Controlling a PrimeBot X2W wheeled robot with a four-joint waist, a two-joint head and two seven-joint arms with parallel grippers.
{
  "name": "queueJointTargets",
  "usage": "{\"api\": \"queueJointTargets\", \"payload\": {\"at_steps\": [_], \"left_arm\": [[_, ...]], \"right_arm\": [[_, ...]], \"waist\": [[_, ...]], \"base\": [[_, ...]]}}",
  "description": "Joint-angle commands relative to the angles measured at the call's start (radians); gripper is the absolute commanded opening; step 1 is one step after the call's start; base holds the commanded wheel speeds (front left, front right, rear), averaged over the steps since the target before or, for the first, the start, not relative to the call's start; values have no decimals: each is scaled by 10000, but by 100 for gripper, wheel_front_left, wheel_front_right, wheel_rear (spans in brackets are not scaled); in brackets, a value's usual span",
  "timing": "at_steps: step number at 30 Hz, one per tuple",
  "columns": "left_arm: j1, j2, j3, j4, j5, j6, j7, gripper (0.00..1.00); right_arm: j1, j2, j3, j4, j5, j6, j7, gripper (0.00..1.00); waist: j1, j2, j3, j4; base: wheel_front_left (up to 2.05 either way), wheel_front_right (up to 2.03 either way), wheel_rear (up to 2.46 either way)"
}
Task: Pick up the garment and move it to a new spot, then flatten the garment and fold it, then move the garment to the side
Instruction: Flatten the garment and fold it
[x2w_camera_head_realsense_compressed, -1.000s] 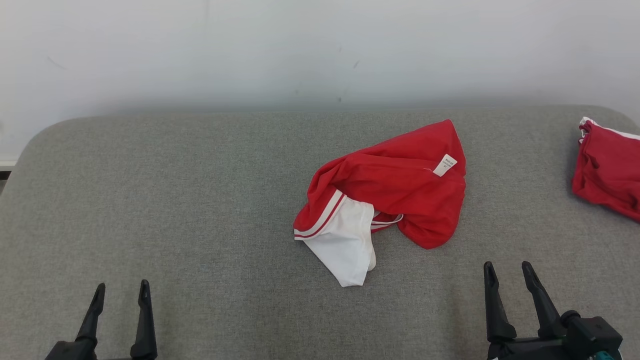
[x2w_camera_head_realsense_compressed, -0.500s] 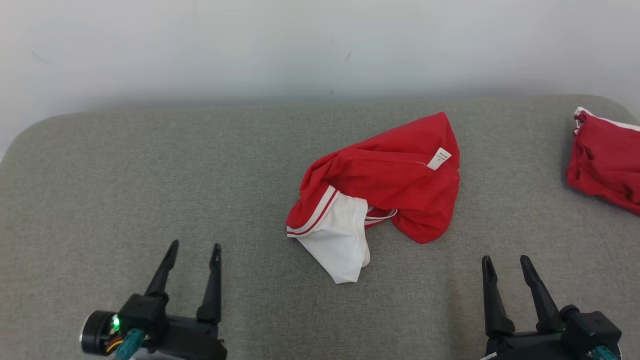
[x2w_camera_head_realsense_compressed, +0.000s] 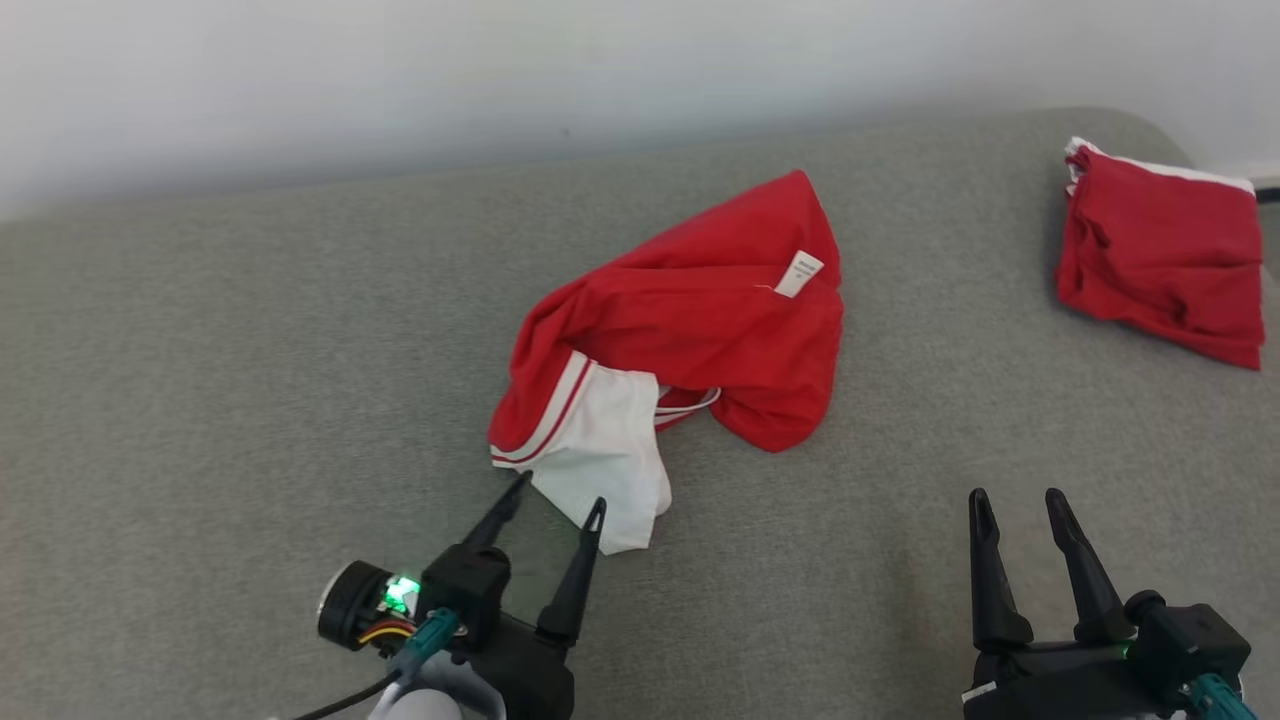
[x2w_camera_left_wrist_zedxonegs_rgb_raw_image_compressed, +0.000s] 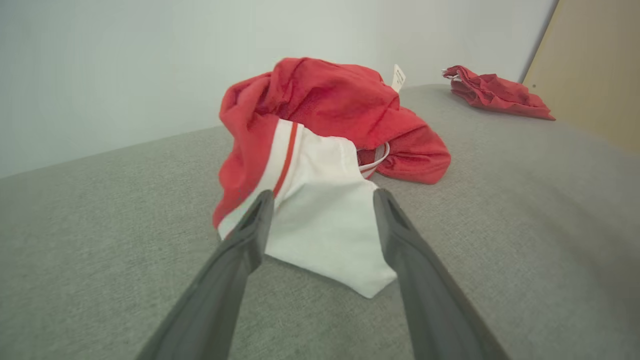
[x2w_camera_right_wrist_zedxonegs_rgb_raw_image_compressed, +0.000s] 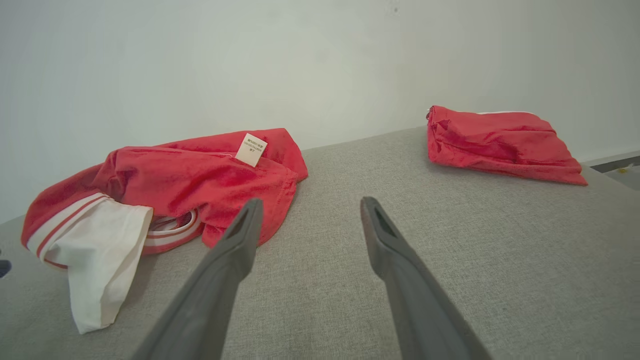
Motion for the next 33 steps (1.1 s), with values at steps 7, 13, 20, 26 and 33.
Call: {"api": "queueJointTargets", "payload": {"at_steps": [7,13,20,26,33], "left_arm": [[-585,168,-1056,974,-159,13,339,100],[-938,265,-1364,1737,-139,36,502,100],[-1293,232,-1362,2772,-215,169,588,0],[-1473,156,-1191,2697,-451,308,151,0],[-894,769,-895,1280,-532,595,-37,0]], "right_arm": [[-224,14,49,68,138,-22,-85,100],[-306,16,52,19,216,-24,-86,100],[-239,18,-9,-31,254,-24,-89,100],[-42,19,-243,-74,165,-24,-89,100],[193,14,-371,-57,40,-22,-89,100]], "waist": [[-1,-1,511,-650],[-1,-1,602,-871],[-1,-1,584,-976],[-1,-1,305,-482],[-1,-1,-270,702]], "base": [[0,0,0],[0,0,0],[0,0,0],[0,0,0],[0,0,0]]}}
